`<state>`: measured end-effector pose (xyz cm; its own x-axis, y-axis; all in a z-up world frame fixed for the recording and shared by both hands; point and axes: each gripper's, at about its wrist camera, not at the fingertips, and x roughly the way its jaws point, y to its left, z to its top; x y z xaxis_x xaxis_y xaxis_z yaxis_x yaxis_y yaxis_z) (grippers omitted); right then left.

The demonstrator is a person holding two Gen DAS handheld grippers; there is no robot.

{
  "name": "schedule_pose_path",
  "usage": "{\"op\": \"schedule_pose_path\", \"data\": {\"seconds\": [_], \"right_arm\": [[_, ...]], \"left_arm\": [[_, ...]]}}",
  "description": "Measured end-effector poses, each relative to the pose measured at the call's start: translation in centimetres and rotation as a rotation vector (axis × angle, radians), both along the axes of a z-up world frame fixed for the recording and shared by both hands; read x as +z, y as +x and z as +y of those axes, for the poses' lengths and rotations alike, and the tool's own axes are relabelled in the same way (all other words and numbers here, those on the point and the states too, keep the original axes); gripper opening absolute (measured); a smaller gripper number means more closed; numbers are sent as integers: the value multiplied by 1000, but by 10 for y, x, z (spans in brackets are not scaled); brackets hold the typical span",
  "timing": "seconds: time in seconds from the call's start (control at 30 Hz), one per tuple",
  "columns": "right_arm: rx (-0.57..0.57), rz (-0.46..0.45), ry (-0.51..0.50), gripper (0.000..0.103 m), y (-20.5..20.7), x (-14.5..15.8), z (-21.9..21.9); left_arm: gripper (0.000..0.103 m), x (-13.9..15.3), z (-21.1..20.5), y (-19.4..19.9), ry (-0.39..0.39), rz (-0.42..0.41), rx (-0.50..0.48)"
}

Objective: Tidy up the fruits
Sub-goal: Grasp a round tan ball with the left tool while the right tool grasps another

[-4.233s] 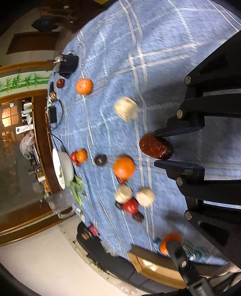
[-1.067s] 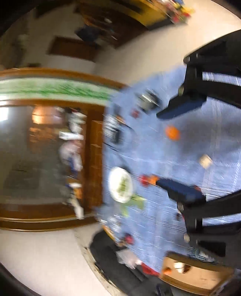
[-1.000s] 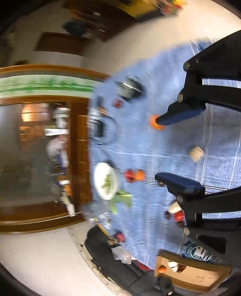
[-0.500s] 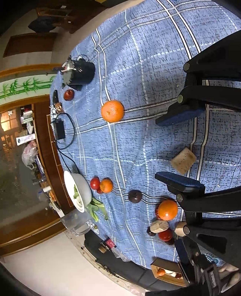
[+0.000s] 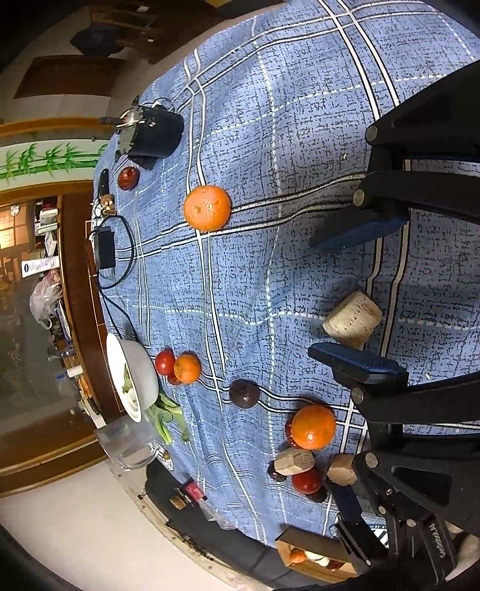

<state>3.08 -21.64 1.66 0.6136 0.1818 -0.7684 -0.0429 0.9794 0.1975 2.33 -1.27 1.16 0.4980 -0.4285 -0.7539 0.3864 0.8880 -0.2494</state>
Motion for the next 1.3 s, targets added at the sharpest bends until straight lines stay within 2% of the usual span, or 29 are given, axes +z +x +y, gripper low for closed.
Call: {"op": "schedule_pose_path", "data": {"seconds": [0.1, 0.33, 0.43, 0.57, 0.83, 0.97, 1.07, 1.3], "right_arm": [[27, -10, -27, 41, -4, 2, 9], [92, 9, -119, 39, -5, -5, 31], [93, 10, -104, 38, -4, -5, 28], [101, 5, -91, 29, -6, -5, 28], [38, -31, -74, 29, -11, 1, 21], [6, -36, -13, 29, -22, 11, 18], [4, -33, 55, 29, -40, 19, 20], [25, -53, 75, 29, -70, 48, 37]], "left_arm": [[29, 0, 0, -2, -11, 3, -9], [29, -1, -2, 0, -9, 0, -6], [29, -2, -3, 0, -6, -2, -8], [29, -2, -3, 1, -7, -5, -13], [29, -2, 4, 2, -57, 2, -8], [29, 2, 6, -2, -60, -17, 8], [29, 8, 8, -11, -68, -34, 10], [29, 37, 36, -55, -154, -75, 27]]}}
